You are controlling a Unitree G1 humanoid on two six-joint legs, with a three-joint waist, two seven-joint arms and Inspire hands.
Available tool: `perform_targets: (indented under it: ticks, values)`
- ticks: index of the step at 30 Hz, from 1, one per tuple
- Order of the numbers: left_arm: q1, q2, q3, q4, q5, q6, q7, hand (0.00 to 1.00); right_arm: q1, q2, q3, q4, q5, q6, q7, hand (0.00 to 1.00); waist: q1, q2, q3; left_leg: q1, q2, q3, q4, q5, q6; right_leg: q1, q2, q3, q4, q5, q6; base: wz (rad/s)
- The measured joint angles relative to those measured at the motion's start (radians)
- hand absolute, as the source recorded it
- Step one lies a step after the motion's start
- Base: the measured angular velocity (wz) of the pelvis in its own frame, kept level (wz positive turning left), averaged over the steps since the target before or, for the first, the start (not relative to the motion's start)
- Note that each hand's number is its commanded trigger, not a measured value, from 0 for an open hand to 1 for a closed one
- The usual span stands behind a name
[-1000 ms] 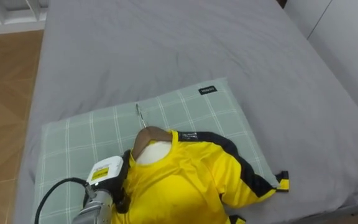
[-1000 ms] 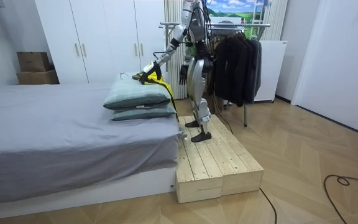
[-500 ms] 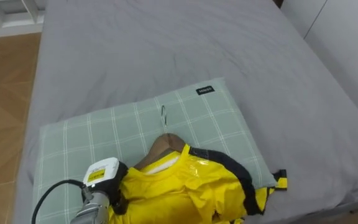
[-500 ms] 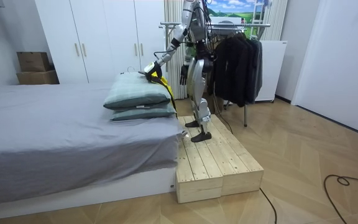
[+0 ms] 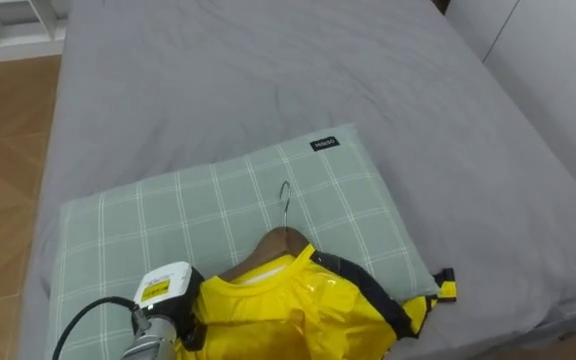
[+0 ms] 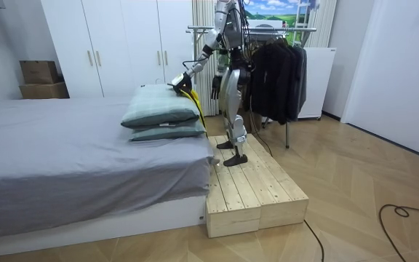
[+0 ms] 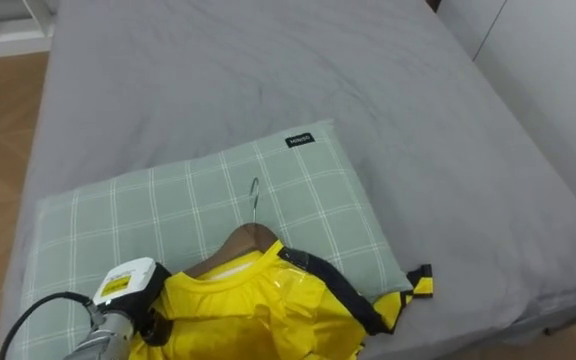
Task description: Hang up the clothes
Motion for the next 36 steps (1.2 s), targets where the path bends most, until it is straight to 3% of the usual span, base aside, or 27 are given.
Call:
perform_targets:
  ticks: [10, 18, 19, 20, 22, 24, 27, 31, 32, 36]
  values:
    - [0.003, 0.002, -0.009, 0.004, -0.027, 0.0, 0.0, 1.0, 0.001, 0.0, -0.001, 0.0, 0.0, -0.001, -0.001, 0.0, -0.005, -0.006, -0.0009, 0.007, 0.0, 0.002, -0.001, 0.003, 0.0, 0.009, 0.0, 0.002, -0.003, 0.0, 0.0, 0.0]
    - [0.007, 0.001, 0.005, 0.001, -0.198, -0.007, 0.002, 1.0, 0.002, 0.001, 0.0, -0.004, 0.02, -0.002, -0.019, 0.0, 0.005, -0.007, -0.0052, 0.031, 0.0, 0.001, -0.003, 0.003, 0.0, 0.032, 0.001, 0.001, -0.003, 0.0, 0.0, 0.0]
    - [0.018, 0.001, 0.01, -0.004, -0.205, -0.009, 0.003, 1.0, 0.008, 0.001, -0.001, -0.004, 0.027, -0.002, -0.019, 0.0, 0.007, -0.007, -0.0092, 0.04, 0.0, 0.001, -0.004, 0.003, 0.0, 0.04, 0.001, 0.001, -0.003, -0.001, 0.001, 0.0]
    - [0.04, 0.001, 0.023, -0.022, -0.204, -0.01, 0.003, 1.0, 0.019, 0.001, -0.003, -0.005, 0.037, -0.003, -0.019, 0.0, 0.008, -0.007, -0.0233, 0.044, 0.0, 0.001, -0.009, 0.003, 0.0, 0.042, 0.002, 0.003, -0.006, -0.001, 0.001, 0.0]
    - [0.07, 0.001, 0.038, -0.051, -0.206, -0.011, 0.003, 1.0, 0.036, 0.0, -0.006, -0.003, 0.044, -0.003, -0.018, 0.0, 0.009, -0.008, -0.0262, 0.073, 0.0, 0.001, -0.021, 0.004, -0.001, 0.075, 0.004, 0.001, -0.021, 0.0, 0.0, 0.0]
    - [0.11, 0.01, 0.046, -0.096, -0.228, -0.012, 0.002, 1.0, 0.072, -0.003, -0.046, -0.004, 0.041, -0.004, -0.013, 0.0, 0.012, -0.004, -0.0384, 0.116, 0.0, 0.001, -0.035, 0.003, -0.003, 0.114, 0.005, 0.0, -0.026, -0.002, 0.001, 0.0]
    - [0.114, 0.031, 0.079, -0.143, -0.281, -0.012, 0.002, 1.0, 0.099, -0.006, -0.098, -0.006, 0.038, -0.004, -0.016, 0.0, 0.018, -0.001, -0.0411, 0.145, 0.0, -0.005, -0.039, 0.003, -0.004, 0.149, 0.007, -0.001, -0.04, -0.001, 0.001, 0.02]
    - [0.116, 0.065, 0.126, -0.266, -0.33, -0.012, 0.002, 1.0, 0.162, -0.018, -0.165, -0.012, 0.042, -0.005, -0.03, 0.0, 0.029, 0.016, -0.0526, 0.199, -0.002, -0.021, -0.05, 0.001, -0.007, 0.218, 0.008, -0.015, -0.062, -0.001, 0.001, 0.12]
    - [0.123, 0.069, 0.143, -0.299, -0.333, -0.012, 0.002, 1.0, 0.174, -0.024, -0.177, -0.014, 0.045, -0.005, -0.033, 0.0, 0.03, 0.025, -0.0571, 0.215, -0.003, -0.023, -0.053, 0.0, -0.009, 0.239, 0.009, -0.015, -0.073, -0.001, 0.001, 0.0]
    - [0.193, 0.077, 0.185, -0.478, -0.333, -0.014, 0.023, 1.0, 0.2, -0.031, -0.218, -0.015, 0.054, -0.005, -0.044, 0.0, 0.032, 0.04, -0.0589, 0.266, -0.005, -0.025, -0.077, 0.003, -0.012, 0.284, 0.011, -0.016, -0.091, -0.002, 0.001, 0.0]
